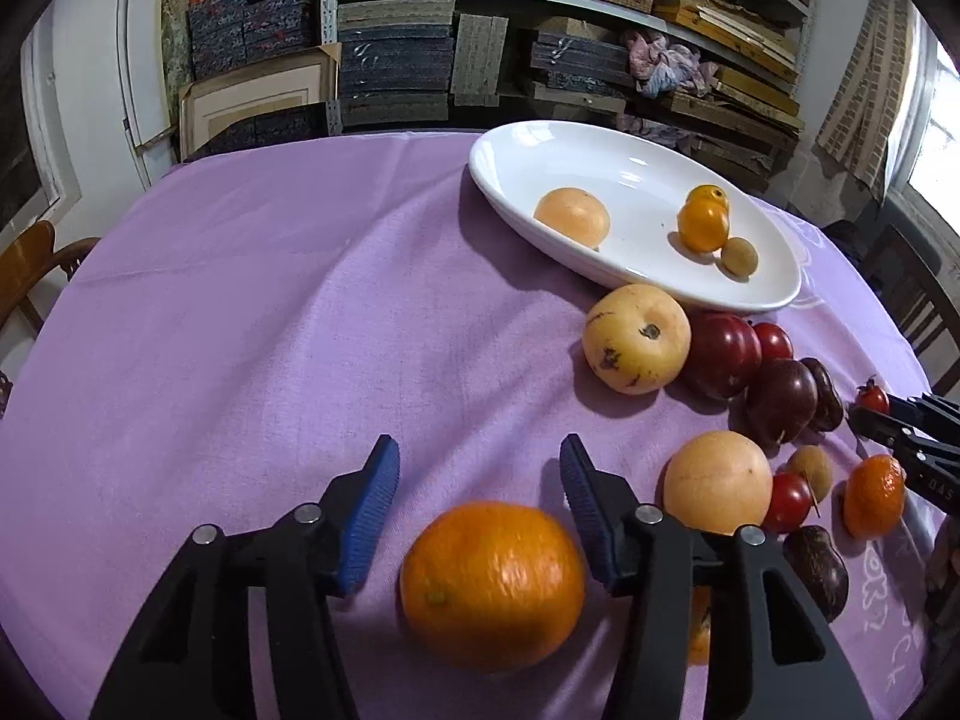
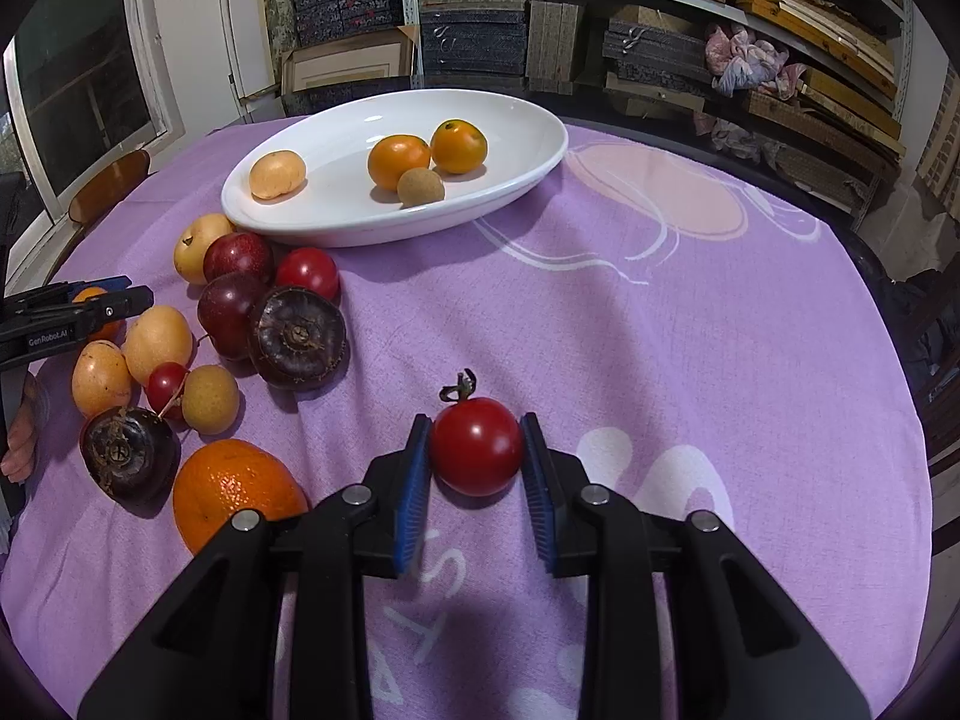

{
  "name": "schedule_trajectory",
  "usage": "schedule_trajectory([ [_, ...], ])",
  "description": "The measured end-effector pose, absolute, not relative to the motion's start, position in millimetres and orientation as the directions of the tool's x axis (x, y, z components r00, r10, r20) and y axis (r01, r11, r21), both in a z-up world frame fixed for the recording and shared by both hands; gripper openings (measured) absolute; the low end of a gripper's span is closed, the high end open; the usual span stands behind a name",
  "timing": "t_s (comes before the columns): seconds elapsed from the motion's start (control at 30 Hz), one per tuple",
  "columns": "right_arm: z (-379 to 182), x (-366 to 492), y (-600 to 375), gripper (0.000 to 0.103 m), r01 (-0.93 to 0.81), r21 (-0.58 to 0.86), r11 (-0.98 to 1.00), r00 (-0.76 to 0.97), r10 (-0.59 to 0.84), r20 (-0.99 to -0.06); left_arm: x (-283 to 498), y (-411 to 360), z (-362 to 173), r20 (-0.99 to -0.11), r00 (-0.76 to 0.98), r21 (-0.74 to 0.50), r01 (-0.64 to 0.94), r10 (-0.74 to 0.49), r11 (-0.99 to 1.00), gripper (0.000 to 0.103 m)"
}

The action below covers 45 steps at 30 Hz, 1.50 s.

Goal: Organize fruits
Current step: 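Grasp the mandarin orange with the left tool while the right tool holds the tomato, then carry the mandarin and tomato over the white plate and open both tools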

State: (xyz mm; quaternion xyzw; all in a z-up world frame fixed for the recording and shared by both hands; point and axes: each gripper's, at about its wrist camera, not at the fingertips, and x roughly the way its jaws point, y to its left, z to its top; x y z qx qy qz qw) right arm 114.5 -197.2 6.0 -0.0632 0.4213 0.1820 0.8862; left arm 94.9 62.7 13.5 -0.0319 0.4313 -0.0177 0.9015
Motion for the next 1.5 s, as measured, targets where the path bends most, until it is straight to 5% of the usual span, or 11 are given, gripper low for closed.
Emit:
schedule_trajectory([
  [0.07, 6, 115, -197, 0.030, -0.377, 0.044, 0.925, 0.578, 0.272, -0.770, 89, 60, 12, -0.781, 0.622, -0.053, 0.022, -0.055, 0.998, 0.061],
  [0.17, 6, 116, -195, 0.031, -0.380, 0.042, 0.924, 0.577, 0.272, -0.770, 78, 58, 9, -0.794, 0.607, -0.015, 0.035, -0.034, 0.999, 0.085],
  [0.4, 5, 115, -195, 0.031, -0.380, 0.041, 0.924, 0.577, 0.271, -0.770, 48, 62, 14, -0.793, 0.606, -0.020, 0.064, -0.055, 0.998, 0.085],
  [0.83, 5, 115, -195, 0.032, -0.381, 0.046, 0.923, 0.576, 0.276, -0.770, 62, 51, 18, -0.755, 0.652, -0.028, 0.073, -0.069, 0.997, 0.077],
  [1.03, 5, 115, -195, 0.032, -0.382, 0.045, 0.923, 0.576, 0.276, -0.770, 58, 64, 17, -0.764, 0.637, -0.086, 0.055, -0.101, 0.995, 0.049],
  [1.5, 5, 117, -198, 0.029, -0.374, 0.047, 0.926, 0.579, 0.273, -0.768, 75, 67, 31, -0.729, 0.677, -0.098, 0.040, -0.099, 0.994, 0.048],
])
